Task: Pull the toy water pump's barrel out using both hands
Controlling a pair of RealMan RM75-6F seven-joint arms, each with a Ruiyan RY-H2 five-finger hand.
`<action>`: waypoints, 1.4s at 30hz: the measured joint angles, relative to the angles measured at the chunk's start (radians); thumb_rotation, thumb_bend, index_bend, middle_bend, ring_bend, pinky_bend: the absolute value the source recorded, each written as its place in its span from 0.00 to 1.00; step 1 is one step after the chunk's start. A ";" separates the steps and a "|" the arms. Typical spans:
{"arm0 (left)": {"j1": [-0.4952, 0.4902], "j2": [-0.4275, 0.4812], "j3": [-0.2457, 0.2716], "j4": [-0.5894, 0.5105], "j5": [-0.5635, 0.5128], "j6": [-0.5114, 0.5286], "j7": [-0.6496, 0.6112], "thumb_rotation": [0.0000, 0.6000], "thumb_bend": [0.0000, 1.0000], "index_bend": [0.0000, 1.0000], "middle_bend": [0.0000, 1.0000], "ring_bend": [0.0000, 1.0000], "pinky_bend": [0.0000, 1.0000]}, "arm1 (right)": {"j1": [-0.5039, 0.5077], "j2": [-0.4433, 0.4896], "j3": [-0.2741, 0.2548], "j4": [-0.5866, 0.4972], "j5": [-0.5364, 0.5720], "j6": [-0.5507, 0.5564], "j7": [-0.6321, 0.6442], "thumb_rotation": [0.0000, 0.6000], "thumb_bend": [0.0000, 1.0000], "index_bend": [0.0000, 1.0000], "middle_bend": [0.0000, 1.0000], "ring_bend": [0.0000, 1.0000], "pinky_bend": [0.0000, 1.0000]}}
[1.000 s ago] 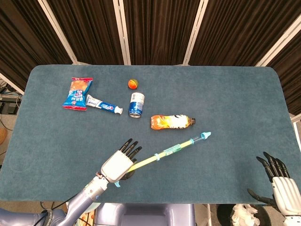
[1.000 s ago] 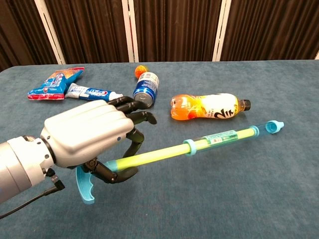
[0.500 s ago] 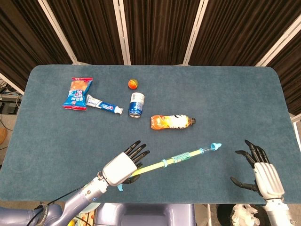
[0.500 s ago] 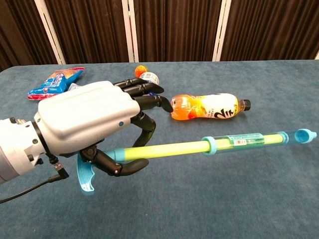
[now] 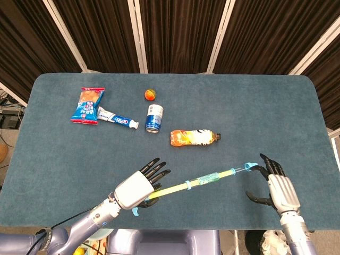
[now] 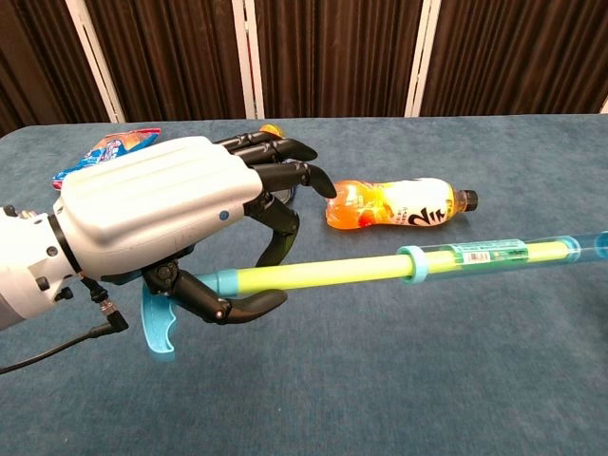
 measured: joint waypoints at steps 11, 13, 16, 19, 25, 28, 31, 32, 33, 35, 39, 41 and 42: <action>-0.004 0.015 -0.003 -0.032 0.004 -0.008 -0.004 1.00 0.39 0.63 0.13 0.00 0.05 | 0.036 -0.090 0.021 0.007 0.079 -0.010 -0.069 1.00 0.28 0.35 0.00 0.00 0.00; -0.003 0.016 -0.004 -0.041 0.000 -0.009 -0.008 1.00 0.39 0.63 0.13 0.00 0.05 | 0.040 -0.103 0.022 0.009 0.092 -0.009 -0.077 1.00 0.28 0.34 0.00 0.00 0.00; -0.002 0.021 -0.004 -0.051 0.001 -0.011 -0.006 1.00 0.39 0.63 0.13 0.00 0.05 | 0.045 -0.117 0.024 0.012 0.108 -0.008 -0.084 1.00 0.28 0.35 0.00 0.00 0.00; -0.002 0.021 -0.005 -0.055 0.001 -0.012 -0.007 1.00 0.39 0.63 0.13 0.00 0.05 | 0.049 -0.129 0.025 0.017 0.122 -0.007 -0.090 1.00 0.28 0.35 0.00 0.00 0.00; -0.003 0.021 -0.007 -0.065 0.004 -0.012 -0.012 1.00 0.39 0.63 0.13 0.00 0.05 | 0.058 -0.143 0.034 0.029 0.145 -0.003 -0.100 1.00 0.28 0.34 0.00 0.00 0.00; -0.003 0.021 -0.006 -0.072 0.010 -0.012 -0.011 1.00 0.39 0.63 0.13 0.00 0.05 | 0.064 -0.150 0.042 0.033 0.157 -0.002 -0.101 1.00 0.28 0.34 0.00 0.00 0.00; -0.003 0.021 -0.006 -0.075 0.012 -0.013 -0.009 1.00 0.39 0.63 0.13 0.00 0.05 | 0.071 -0.155 0.048 0.034 0.166 -0.001 -0.107 1.00 0.29 0.35 0.00 0.00 0.00; -0.003 0.021 -0.006 -0.076 0.013 -0.013 -0.007 1.00 0.39 0.63 0.13 0.00 0.05 | 0.072 -0.156 0.049 0.035 0.168 0.000 -0.110 1.00 0.30 0.35 0.00 0.00 0.00; -0.003 0.021 -0.006 -0.078 0.014 -0.013 -0.006 1.00 0.39 0.63 0.13 0.00 0.05 | 0.074 -0.157 0.051 0.036 0.171 0.001 -0.113 1.00 0.31 0.36 0.00 0.00 0.00; -0.004 0.023 -0.007 -0.082 0.016 -0.014 -0.004 1.00 0.39 0.63 0.13 0.00 0.05 | 0.077 -0.160 0.054 0.037 0.178 0.004 -0.117 1.00 0.33 0.37 0.00 0.00 0.00; -0.004 0.031 -0.009 -0.091 0.020 -0.013 -0.001 1.00 0.39 0.63 0.13 0.00 0.05 | 0.081 -0.162 0.062 0.047 0.193 0.008 -0.119 1.00 0.36 0.41 0.00 0.00 0.00; -0.004 0.036 -0.010 -0.097 0.021 -0.013 -0.001 1.00 0.39 0.63 0.13 0.00 0.05 | 0.083 -0.162 0.067 0.053 0.203 0.009 -0.117 1.00 0.37 0.43 0.00 0.00 0.00; -0.003 0.037 -0.010 -0.098 0.022 -0.013 -0.001 1.00 0.39 0.63 0.13 0.00 0.05 | 0.084 -0.162 0.068 0.055 0.206 0.009 -0.115 1.00 0.37 0.43 0.00 0.00 0.00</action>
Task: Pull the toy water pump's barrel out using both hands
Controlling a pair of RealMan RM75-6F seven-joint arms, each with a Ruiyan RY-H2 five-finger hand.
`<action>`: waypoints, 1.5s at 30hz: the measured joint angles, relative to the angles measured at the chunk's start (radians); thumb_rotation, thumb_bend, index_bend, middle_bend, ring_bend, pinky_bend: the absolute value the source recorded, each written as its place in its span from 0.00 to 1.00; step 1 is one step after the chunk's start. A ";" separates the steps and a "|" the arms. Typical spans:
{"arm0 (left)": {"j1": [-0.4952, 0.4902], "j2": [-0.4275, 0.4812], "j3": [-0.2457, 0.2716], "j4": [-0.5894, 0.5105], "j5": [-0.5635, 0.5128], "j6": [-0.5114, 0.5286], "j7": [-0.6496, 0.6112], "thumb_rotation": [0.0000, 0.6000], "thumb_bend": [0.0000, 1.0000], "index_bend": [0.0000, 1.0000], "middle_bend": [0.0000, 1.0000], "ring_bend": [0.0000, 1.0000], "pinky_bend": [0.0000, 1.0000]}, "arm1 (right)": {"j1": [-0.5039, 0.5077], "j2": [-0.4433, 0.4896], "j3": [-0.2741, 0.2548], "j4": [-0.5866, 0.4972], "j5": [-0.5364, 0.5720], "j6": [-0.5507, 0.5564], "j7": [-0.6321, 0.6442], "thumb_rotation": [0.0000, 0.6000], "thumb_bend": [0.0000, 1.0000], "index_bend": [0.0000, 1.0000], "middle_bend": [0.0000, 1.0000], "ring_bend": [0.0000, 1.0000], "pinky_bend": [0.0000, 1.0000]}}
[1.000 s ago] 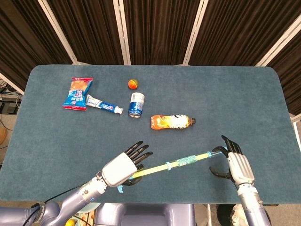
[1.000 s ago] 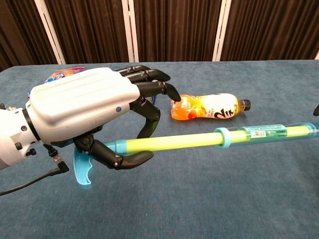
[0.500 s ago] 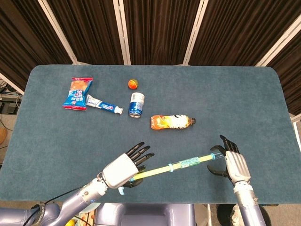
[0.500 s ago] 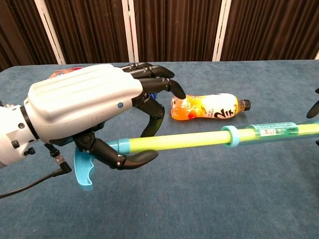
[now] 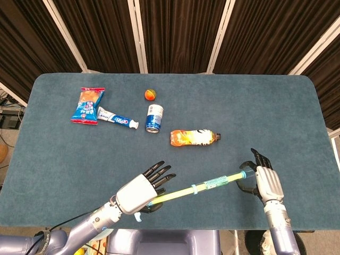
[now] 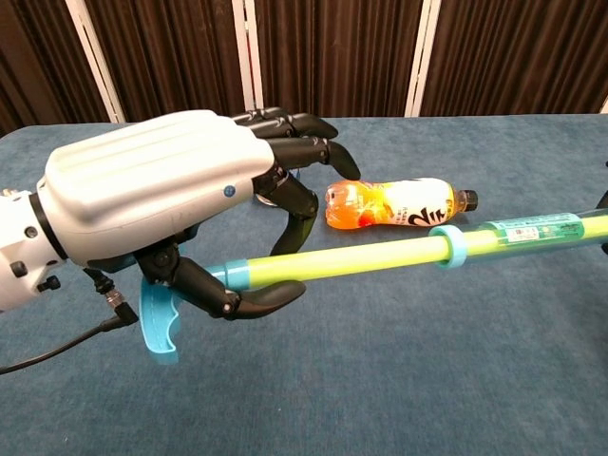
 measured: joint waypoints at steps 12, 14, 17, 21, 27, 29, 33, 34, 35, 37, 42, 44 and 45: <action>0.002 0.009 0.004 -0.010 0.013 0.000 -0.003 1.00 0.39 0.63 0.13 0.00 0.05 | 0.004 -0.001 0.004 0.013 0.009 0.004 0.018 1.00 0.37 0.40 0.00 0.00 0.00; 0.002 0.012 0.004 -0.012 0.014 0.001 -0.004 1.00 0.39 0.63 0.13 0.00 0.05 | 0.006 0.000 0.007 0.012 0.013 0.006 0.018 1.00 0.37 0.40 0.00 0.00 0.00; 0.003 0.017 0.005 -0.014 0.018 0.003 -0.007 1.00 0.39 0.63 0.13 0.00 0.05 | 0.009 0.003 0.012 0.011 0.023 0.008 0.016 1.00 0.37 0.40 0.00 0.00 0.00; 0.004 0.024 0.005 -0.017 0.021 0.004 -0.010 1.00 0.39 0.63 0.13 0.00 0.05 | 0.011 0.008 0.019 0.014 0.037 0.009 0.015 1.00 0.37 0.37 0.00 0.00 0.00; 0.004 0.029 0.002 -0.018 0.021 0.002 -0.009 1.00 0.39 0.63 0.13 0.00 0.05 | 0.014 0.017 0.024 0.020 0.060 0.006 0.018 1.00 0.37 0.35 0.00 0.00 0.00; 0.004 0.029 0.001 -0.020 0.021 0.001 -0.008 1.00 0.39 0.63 0.13 0.00 0.05 | 0.015 0.021 0.026 0.024 0.067 0.005 0.020 1.00 0.37 0.35 0.00 0.00 0.00; 0.005 0.032 -0.002 -0.022 0.021 0.002 -0.006 1.00 0.39 0.63 0.13 0.00 0.05 | 0.016 0.028 0.031 0.030 0.081 0.004 0.023 1.00 0.37 0.35 0.00 0.00 0.00; 0.005 0.033 -0.003 -0.022 0.020 0.002 -0.006 1.00 0.39 0.63 0.13 0.00 0.05 | 0.016 0.030 0.034 0.033 0.085 0.004 0.027 1.00 0.37 0.35 0.00 0.00 0.00; 0.005 0.035 -0.003 -0.023 0.019 0.001 -0.005 1.00 0.39 0.63 0.13 0.00 0.05 | 0.016 0.032 0.035 0.035 0.088 0.003 0.029 1.00 0.38 0.36 0.00 0.00 0.00; 0.005 0.037 -0.004 -0.023 0.019 0.000 -0.005 1.00 0.39 0.63 0.13 0.00 0.05 | 0.017 0.037 0.037 0.040 0.094 0.001 0.037 1.00 0.37 0.37 0.00 0.00 0.00; 0.005 0.037 -0.003 -0.021 0.021 -0.003 -0.004 1.00 0.39 0.63 0.13 0.00 0.05 | 0.015 0.046 0.037 0.049 0.090 -0.003 0.061 1.00 0.37 0.40 0.00 0.00 0.00; 0.005 0.035 -0.003 -0.020 0.021 -0.005 -0.002 1.00 0.39 0.63 0.13 0.00 0.05 | 0.014 0.048 0.036 0.050 0.084 -0.003 0.068 1.00 0.37 0.40 0.00 0.00 0.00; 0.005 0.034 -0.002 -0.020 0.021 -0.005 -0.001 1.00 0.39 0.63 0.13 0.00 0.05 | 0.014 0.048 0.035 0.049 0.081 -0.003 0.071 1.00 0.38 0.40 0.00 0.00 0.00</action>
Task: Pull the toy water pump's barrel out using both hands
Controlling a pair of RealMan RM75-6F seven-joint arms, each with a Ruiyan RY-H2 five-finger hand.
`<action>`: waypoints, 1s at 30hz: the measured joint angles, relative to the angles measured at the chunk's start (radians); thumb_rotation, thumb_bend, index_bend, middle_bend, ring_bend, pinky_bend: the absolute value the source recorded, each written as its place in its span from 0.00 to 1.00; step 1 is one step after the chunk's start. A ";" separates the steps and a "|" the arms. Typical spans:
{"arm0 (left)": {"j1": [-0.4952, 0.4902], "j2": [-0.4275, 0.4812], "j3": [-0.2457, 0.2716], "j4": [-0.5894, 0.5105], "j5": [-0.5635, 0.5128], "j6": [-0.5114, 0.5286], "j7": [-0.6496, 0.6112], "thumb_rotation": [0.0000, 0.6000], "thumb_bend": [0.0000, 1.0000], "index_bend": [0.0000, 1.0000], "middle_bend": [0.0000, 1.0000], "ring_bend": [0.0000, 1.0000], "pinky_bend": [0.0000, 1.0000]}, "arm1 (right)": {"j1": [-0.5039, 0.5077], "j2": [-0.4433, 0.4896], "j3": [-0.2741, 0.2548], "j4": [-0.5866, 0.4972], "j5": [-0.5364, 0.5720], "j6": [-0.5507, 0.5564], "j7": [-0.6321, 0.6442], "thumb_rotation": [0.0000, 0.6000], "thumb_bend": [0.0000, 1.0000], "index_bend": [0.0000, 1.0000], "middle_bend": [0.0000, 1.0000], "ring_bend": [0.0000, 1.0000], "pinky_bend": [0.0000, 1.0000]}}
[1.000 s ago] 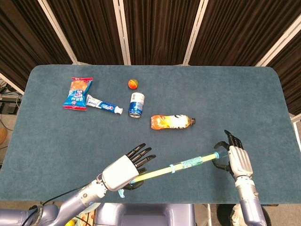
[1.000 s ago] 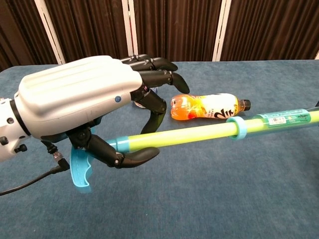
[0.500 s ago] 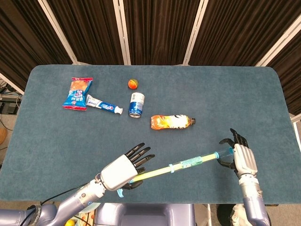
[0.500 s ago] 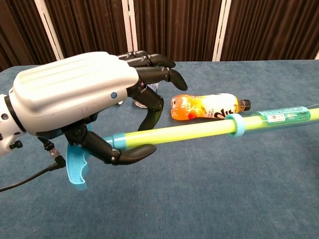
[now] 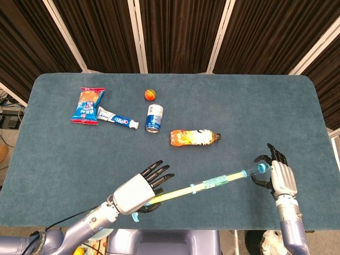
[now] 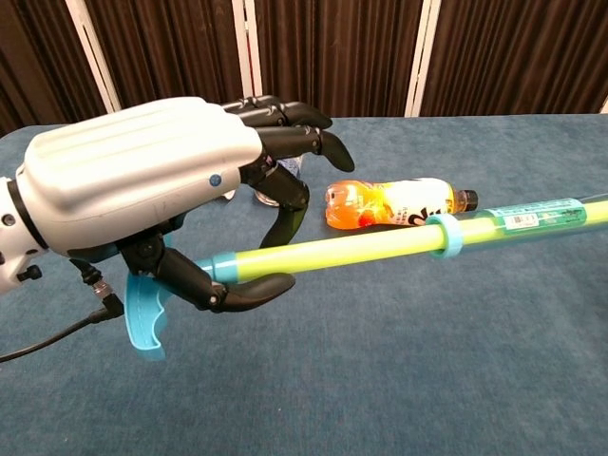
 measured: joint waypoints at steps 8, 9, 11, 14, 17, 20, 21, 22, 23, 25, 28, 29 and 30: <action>0.001 -0.011 0.000 0.003 -0.001 -0.004 0.009 1.00 0.39 0.63 0.13 0.00 0.05 | -0.001 0.005 -0.008 -0.015 -0.019 0.005 0.003 1.00 0.38 0.34 0.00 0.00 0.00; 0.001 -0.011 -0.001 0.004 -0.002 -0.003 0.010 1.00 0.39 0.63 0.13 0.00 0.05 | -0.001 0.007 -0.009 -0.015 -0.019 0.006 0.002 1.00 0.38 0.32 0.00 0.00 0.00; 0.002 -0.011 -0.003 0.005 -0.004 -0.002 0.010 1.00 0.39 0.63 0.13 0.00 0.05 | -0.002 0.012 -0.010 -0.017 -0.020 0.005 0.002 1.00 0.38 0.28 0.00 0.00 0.00; 0.003 -0.009 -0.007 0.006 -0.008 0.000 0.007 1.00 0.39 0.63 0.13 0.00 0.05 | -0.003 0.019 -0.014 -0.016 -0.020 0.003 0.005 1.00 0.38 0.25 0.00 0.00 0.00; 0.004 -0.008 -0.009 0.008 -0.011 0.001 0.007 1.00 0.39 0.63 0.13 0.00 0.05 | -0.005 0.023 -0.016 -0.015 -0.021 0.001 0.012 1.00 0.38 0.23 0.00 0.00 0.00; 0.004 -0.008 -0.008 0.009 -0.013 -0.001 0.008 1.00 0.39 0.63 0.13 0.00 0.05 | -0.007 0.027 -0.021 -0.018 -0.031 0.000 0.018 1.00 0.38 0.23 0.00 0.00 0.00; 0.004 -0.009 -0.008 0.009 -0.014 -0.001 0.008 1.00 0.39 0.63 0.13 0.00 0.05 | -0.008 0.029 -0.024 -0.018 -0.037 0.000 0.021 1.00 0.38 0.24 0.00 0.00 0.00; 0.005 -0.010 -0.008 0.010 -0.014 -0.001 0.009 1.00 0.39 0.63 0.13 0.00 0.05 | -0.009 0.030 -0.026 -0.019 -0.041 0.001 0.023 1.00 0.38 0.25 0.00 0.00 0.00; 0.005 -0.010 -0.008 0.010 -0.014 -0.001 0.010 1.00 0.39 0.63 0.13 0.00 0.05 | -0.010 0.031 -0.027 -0.019 -0.046 0.001 0.025 1.00 0.38 0.26 0.00 0.00 0.00; 0.005 -0.011 -0.009 0.011 -0.013 -0.001 0.011 1.00 0.39 0.63 0.13 0.00 0.05 | -0.013 0.033 -0.030 -0.019 -0.055 0.005 0.031 1.00 0.38 0.29 0.00 0.00 0.00; 0.006 -0.009 -0.009 0.011 -0.013 0.000 0.010 1.00 0.39 0.63 0.13 0.00 0.05 | -0.017 0.038 -0.033 -0.017 -0.062 0.007 0.041 1.00 0.38 0.33 0.00 0.00 0.00; 0.006 -0.009 -0.010 0.011 -0.013 0.000 0.009 1.00 0.39 0.63 0.13 0.00 0.05 | -0.018 0.040 -0.034 -0.016 -0.063 0.007 0.043 1.00 0.38 0.33 0.00 0.00 0.00; 0.006 -0.009 -0.010 0.011 -0.013 0.001 0.008 1.00 0.39 0.63 0.13 0.00 0.05 | -0.018 0.040 -0.035 -0.014 -0.064 0.007 0.045 1.00 0.38 0.34 0.00 0.00 0.00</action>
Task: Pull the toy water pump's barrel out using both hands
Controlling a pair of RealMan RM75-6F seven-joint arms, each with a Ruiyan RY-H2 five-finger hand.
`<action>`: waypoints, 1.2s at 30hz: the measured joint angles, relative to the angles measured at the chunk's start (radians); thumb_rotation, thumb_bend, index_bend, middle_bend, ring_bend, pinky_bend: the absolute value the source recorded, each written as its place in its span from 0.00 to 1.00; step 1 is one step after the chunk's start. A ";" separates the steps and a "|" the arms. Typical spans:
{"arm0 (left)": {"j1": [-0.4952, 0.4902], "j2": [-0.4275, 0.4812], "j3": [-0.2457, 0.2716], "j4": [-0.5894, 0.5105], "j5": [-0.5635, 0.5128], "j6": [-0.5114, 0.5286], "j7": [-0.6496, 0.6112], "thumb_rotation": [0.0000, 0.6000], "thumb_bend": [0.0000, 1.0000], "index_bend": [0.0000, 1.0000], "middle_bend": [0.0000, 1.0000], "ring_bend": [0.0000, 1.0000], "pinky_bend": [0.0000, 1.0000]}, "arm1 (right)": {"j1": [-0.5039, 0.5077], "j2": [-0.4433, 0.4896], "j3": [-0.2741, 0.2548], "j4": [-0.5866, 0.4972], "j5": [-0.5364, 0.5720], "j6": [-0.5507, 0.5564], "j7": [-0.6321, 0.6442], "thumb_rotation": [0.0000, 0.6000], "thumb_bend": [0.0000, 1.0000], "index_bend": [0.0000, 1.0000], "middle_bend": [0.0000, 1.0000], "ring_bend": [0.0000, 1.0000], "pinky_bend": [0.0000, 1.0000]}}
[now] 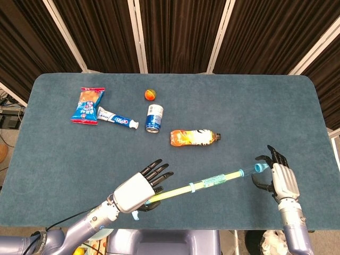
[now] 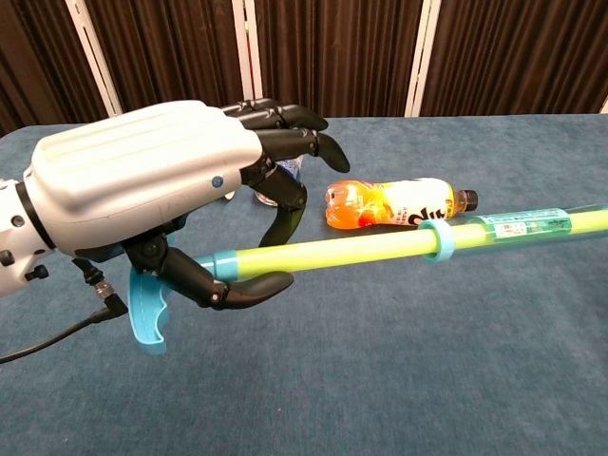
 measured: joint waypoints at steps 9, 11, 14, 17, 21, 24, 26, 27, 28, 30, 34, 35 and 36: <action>0.001 -0.001 0.003 -0.005 0.004 0.000 0.001 1.00 0.39 0.63 0.13 0.00 0.05 | 0.001 -0.010 -0.004 0.007 0.001 -0.001 0.000 1.00 0.38 0.37 0.00 0.00 0.00; 0.001 -0.001 0.003 -0.005 0.005 0.000 0.001 1.00 0.39 0.63 0.13 0.00 0.05 | 0.001 -0.012 -0.005 0.007 0.000 0.001 -0.002 1.00 0.38 0.37 0.00 0.00 0.00; 0.002 -0.002 0.002 -0.005 0.005 0.001 0.000 1.00 0.39 0.63 0.13 0.00 0.05 | 0.001 -0.014 -0.006 0.005 -0.001 0.003 -0.004 1.00 0.38 0.37 0.00 0.00 0.00; 0.002 -0.003 0.002 -0.006 0.006 0.000 0.001 1.00 0.39 0.63 0.13 0.00 0.05 | 0.001 -0.015 -0.007 0.005 -0.001 0.004 -0.006 1.00 0.38 0.40 0.00 0.00 0.00; 0.002 -0.003 0.003 -0.006 0.007 0.000 0.001 1.00 0.39 0.63 0.13 0.00 0.05 | 0.001 -0.017 -0.006 0.004 -0.007 0.010 -0.007 1.00 0.39 0.49 0.03 0.00 0.00; 0.003 -0.003 0.004 -0.005 0.008 0.001 0.000 1.00 0.39 0.63 0.13 0.00 0.05 | -0.001 -0.021 -0.006 0.004 -0.012 0.018 -0.006 1.00 0.41 0.55 0.05 0.00 0.00; 0.003 -0.003 0.004 -0.006 0.009 0.002 -0.001 1.00 0.39 0.63 0.13 0.00 0.05 | -0.002 -0.024 -0.004 0.005 -0.016 0.024 -0.005 1.00 0.41 0.58 0.06 0.00 0.00; 0.003 -0.003 0.004 -0.006 0.009 0.002 -0.001 1.00 0.39 0.63 0.13 0.00 0.05 | -0.002 -0.026 -0.003 0.007 -0.017 0.026 -0.005 1.00 0.41 0.59 0.07 0.00 0.00; 0.003 -0.003 0.004 -0.006 0.011 0.001 -0.002 1.00 0.39 0.63 0.13 0.00 0.05 | -0.002 -0.027 -0.002 0.007 -0.017 0.028 -0.003 1.00 0.41 0.61 0.07 0.00 0.00; 0.003 -0.002 0.004 -0.007 0.011 0.001 -0.002 1.00 0.39 0.63 0.13 0.00 0.05 | -0.003 -0.027 0.000 0.009 -0.016 0.030 -0.002 1.00 0.41 0.63 0.08 0.00 0.00; 0.004 0.000 0.006 -0.009 0.014 0.001 -0.003 1.00 0.39 0.63 0.13 0.00 0.05 | -0.005 -0.025 0.004 0.015 -0.013 0.034 0.000 1.00 0.43 0.67 0.09 0.00 0.00; 0.004 0.000 0.007 -0.010 0.015 0.002 -0.003 1.00 0.39 0.63 0.13 0.00 0.05 | -0.005 -0.024 0.005 0.016 -0.012 0.035 0.001 1.00 0.43 0.68 0.09 0.00 0.00; 0.004 0.001 0.007 -0.010 0.015 0.002 -0.003 1.00 0.39 0.63 0.13 0.00 0.05 | -0.006 -0.024 0.005 0.018 -0.011 0.035 0.001 1.00 0.43 0.69 0.09 0.00 0.00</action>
